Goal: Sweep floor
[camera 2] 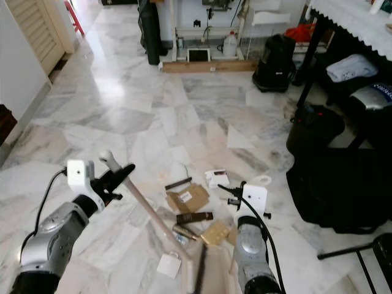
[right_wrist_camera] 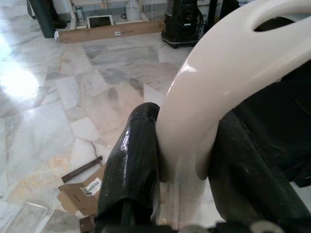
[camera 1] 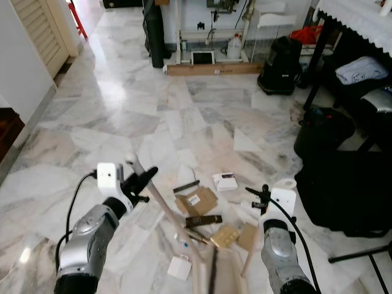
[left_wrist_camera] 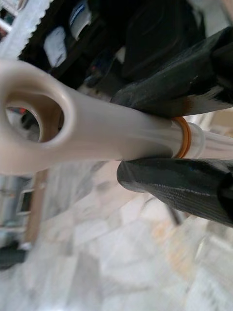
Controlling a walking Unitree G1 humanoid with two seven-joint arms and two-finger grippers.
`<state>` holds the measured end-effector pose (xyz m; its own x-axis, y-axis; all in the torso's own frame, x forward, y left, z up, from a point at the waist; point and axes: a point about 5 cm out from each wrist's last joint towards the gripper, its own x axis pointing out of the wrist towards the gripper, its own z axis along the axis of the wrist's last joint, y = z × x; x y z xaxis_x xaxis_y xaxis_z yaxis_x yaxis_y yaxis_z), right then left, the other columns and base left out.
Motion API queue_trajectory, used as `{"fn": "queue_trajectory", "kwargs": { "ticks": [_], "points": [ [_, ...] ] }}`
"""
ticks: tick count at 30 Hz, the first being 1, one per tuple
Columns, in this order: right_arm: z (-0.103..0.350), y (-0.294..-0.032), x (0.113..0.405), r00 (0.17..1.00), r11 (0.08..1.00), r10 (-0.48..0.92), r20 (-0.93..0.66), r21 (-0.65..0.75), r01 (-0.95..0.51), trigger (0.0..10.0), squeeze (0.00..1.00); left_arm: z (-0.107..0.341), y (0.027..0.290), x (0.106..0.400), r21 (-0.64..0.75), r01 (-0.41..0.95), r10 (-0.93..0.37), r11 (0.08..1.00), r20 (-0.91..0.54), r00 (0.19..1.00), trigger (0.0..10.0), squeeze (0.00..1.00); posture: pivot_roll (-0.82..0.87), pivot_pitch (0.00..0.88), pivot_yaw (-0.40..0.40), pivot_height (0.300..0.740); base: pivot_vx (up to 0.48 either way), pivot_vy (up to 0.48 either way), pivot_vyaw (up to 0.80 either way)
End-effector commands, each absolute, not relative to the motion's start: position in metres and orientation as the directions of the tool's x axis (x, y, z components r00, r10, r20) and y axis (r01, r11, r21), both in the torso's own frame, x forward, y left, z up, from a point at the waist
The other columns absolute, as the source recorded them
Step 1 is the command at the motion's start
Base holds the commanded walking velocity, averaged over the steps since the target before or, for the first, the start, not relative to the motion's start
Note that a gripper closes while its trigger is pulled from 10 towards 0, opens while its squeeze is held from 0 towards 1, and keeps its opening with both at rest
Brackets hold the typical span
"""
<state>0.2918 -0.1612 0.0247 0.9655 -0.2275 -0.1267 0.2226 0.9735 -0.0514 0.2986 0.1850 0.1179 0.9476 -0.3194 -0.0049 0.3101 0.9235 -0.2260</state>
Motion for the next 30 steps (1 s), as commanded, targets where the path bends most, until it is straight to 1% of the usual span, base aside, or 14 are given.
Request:
{"fn": "queue_trajectory", "kwargs": {
  "ticks": [1,3,4,5,6,9,13,16,17,18,20,26,30],
  "points": [
    [0.028,-0.161,0.293,0.967,0.973,-0.232,-0.106,-0.047,0.228,10.0,0.00,0.135,0.193,0.299,-0.176,0.282,-0.272,0.943,0.081,0.959,10.0,0.00,0.11,0.043,0.009,0.740,0.000,0.000,0.00],
    [0.028,-0.163,0.292,0.963,0.968,-0.248,-0.102,-0.051,0.244,10.0,0.00,0.141,0.201,0.301,-0.147,0.234,-0.219,0.961,0.113,0.969,10.0,0.00,0.11,0.047,0.006,0.740,0.000,0.000,0.00],
    [0.028,-0.163,0.292,0.963,0.968,-0.248,-0.102,-0.051,0.244,10.0,0.00,0.141,0.201,0.301,-0.147,0.234,-0.219,0.961,0.113,0.969,10.0,0.00,0.11,0.047,0.006,0.740,0.000,0.000,0.00],
    [0.028,-0.163,0.292,0.963,0.967,-0.253,-0.096,-0.046,0.249,10.0,0.00,0.144,0.203,0.301,-0.117,0.219,-0.206,0.969,0.120,0.971,10.0,0.00,0.12,0.047,0.006,0.740,0.000,0.000,0.00],
    [0.028,-0.164,0.292,0.962,0.966,-0.258,-0.093,-0.037,0.256,10.0,0.00,0.145,0.203,0.301,-0.091,0.217,-0.206,0.972,0.121,0.971,10.0,0.00,0.12,0.046,0.006,0.740,0.000,0.000,0.00],
    [0.029,-0.163,0.293,0.962,0.966,-0.258,-0.089,-0.036,0.256,10.0,0.00,0.146,0.203,0.301,-0.078,0.217,-0.206,0.973,0.122,0.971,10.0,0.00,0.12,0.047,0.007,0.740,0.000,0.000,0.00],
    [0.030,-0.162,0.294,0.964,0.967,-0.255,-0.081,-0.036,0.253,10.0,0.00,0.143,0.202,0.298,-0.022,0.217,-0.214,0.976,0.106,0.971,10.0,0.00,0.12,0.052,0.007,0.740,0.000,0.000,0.00],
    [0.031,-0.162,0.293,0.963,0.966,-0.258,-0.076,-0.031,0.256,10.0,0.00,0.142,0.203,0.296,0.036,0.226,-0.228,0.974,0.088,0.970,10.0,0.00,0.12,0.056,0.009,0.740,0.000,0.000,0.00],
    [0.031,-0.162,0.293,0.963,0.966,-0.258,-0.076,-0.031,0.256,10.0,0.00,0.142,0.203,0.296,0.036,0.226,-0.228,0.974,0.088,0.970,10.0,0.00,0.12,0.056,0.009,0.740,0.000,0.000,0.00],
    [0.030,-0.162,0.293,0.963,0.967,-0.256,-0.078,-0.029,0.255,10.0,0.00,0.138,0.204,0.294,0.077,0.240,-0.245,0.968,0.060,0.968,10.0,0.00,0.13,0.059,0.010,0.740,0.000,0.000,0.00],
    [0.030,-0.161,0.293,0.964,0.968,-0.253,-0.080,-0.021,0.252,10.0,0.00,0.132,0.205,0.293,0.112,0.250,-0.255,0.962,0.035,0.966,10.0,0.00,0.13,0.060,0.011,0.740,0.000,0.000,0.00],
    [0.029,-0.157,0.292,0.966,0.969,-0.246,-0.076,-0.007,0.247,10.0,0.00,0.124,0.209,0.289,0.134,0.243,-0.245,0.961,0.003,0.969,10.0,0.00,0.13,0.068,0.016,0.740,0.000,0.000,0.00],
    [0.027,-0.155,0.291,0.966,0.970,-0.243,-0.085,-0.007,0.243,10.0,0.00,0.117,0.207,0.286,0.165,0.275,-0.272,0.947,-0.039,0.962,10.0,0.00,0.13,0.076,0.020,0.740,0.000,0.000,0.00]
  ]
}}
